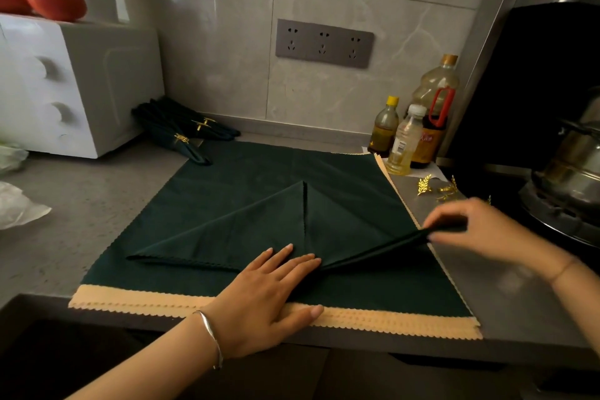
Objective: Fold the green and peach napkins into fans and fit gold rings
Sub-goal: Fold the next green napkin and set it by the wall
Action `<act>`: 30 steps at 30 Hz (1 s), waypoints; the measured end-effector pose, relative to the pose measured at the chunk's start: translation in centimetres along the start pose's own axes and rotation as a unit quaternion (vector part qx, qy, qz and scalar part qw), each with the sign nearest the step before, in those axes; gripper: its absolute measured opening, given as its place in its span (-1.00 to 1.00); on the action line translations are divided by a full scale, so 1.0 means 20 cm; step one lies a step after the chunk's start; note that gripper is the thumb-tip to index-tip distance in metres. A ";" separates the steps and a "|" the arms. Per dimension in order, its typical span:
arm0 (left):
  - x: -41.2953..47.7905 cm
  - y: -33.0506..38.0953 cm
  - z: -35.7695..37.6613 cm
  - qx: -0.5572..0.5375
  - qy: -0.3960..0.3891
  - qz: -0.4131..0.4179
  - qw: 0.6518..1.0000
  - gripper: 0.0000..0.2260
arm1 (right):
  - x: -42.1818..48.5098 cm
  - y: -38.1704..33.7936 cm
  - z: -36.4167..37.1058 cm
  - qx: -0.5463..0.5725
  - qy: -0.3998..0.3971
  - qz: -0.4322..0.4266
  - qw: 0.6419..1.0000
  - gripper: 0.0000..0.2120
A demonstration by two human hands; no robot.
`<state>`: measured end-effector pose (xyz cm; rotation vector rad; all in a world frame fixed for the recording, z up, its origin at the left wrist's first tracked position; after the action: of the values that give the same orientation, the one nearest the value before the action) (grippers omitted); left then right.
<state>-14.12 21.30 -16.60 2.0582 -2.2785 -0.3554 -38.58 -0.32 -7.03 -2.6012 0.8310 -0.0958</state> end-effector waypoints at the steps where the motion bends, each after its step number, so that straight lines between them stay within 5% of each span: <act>1: 0.00 0.00 0.00 -0.005 0.001 0.002 1.000 -0.37 | 0.03 0.00 -0.05 0.055 0.036 -0.010 0.998 -0.87; 6: -0.01 0.00 -0.01 -0.008 0.002 0.003 1.000 -0.36 | 0.37 -0.09 -0.05 0.376 0.113 -0.042 0.919 -0.74; 9: -0.01 0.01 -0.01 -0.027 0.001 0.001 1.000 -0.38 | 0.62 -0.15 0.05 0.432 0.128 -0.035 0.892 -0.76; 23: 0.02 0.00 -0.04 -0.024 -0.071 -0.009 0.997 -0.29 | 0.99 -0.21 0.48 0.324 0.144 0.001 0.935 -0.80; 30: 0.00 0.02 -0.04 -0.053 -0.033 -0.016 0.998 -0.32 | 0.99 -0.20 0.46 0.192 0.140 0.008 0.971 -0.76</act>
<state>-14.45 21.23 -15.78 2.0625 -2.2109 -0.5413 -18.37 -5.34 -14.95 -2.2430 0.8306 -0.5728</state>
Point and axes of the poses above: each hand's wrist, its own x-axis towards the middle knuckle, its own z-axis out of the palm, y = z × x, the point moved 1 cm from there along x, towards the middle knuckle, and after that the axes turned 10 degrees about -y, right-handed, at the moved point
